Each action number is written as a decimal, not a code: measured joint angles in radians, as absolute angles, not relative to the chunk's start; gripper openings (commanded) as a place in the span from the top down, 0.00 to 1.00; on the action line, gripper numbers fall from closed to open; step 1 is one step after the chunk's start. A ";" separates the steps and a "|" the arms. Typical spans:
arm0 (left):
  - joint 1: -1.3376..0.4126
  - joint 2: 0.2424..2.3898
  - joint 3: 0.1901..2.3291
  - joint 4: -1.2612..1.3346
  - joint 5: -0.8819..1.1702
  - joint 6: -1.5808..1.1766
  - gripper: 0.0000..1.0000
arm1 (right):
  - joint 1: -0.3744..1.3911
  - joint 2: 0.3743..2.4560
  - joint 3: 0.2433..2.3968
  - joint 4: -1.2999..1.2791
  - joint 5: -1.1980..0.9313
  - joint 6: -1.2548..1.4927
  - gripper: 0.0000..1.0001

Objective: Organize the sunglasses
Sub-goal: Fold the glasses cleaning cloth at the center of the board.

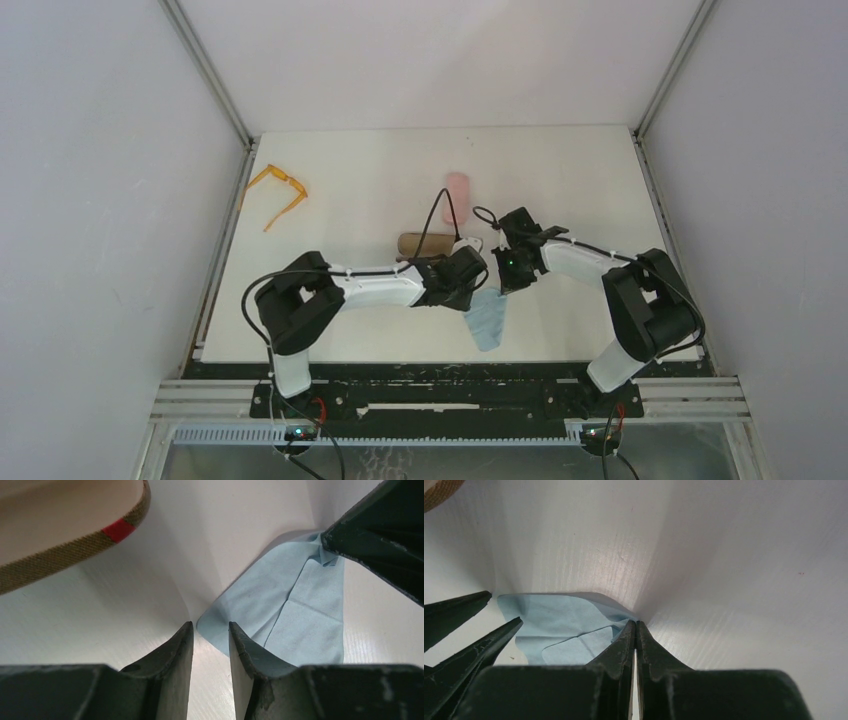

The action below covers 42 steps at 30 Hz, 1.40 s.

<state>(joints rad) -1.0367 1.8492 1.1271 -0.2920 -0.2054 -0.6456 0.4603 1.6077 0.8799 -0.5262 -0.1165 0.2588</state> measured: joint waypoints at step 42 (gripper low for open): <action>-1.098 1.499 0.981 -0.290 -0.303 -0.598 1.00 | 0.524 1.272 0.753 -0.394 -0.236 0.281 1.00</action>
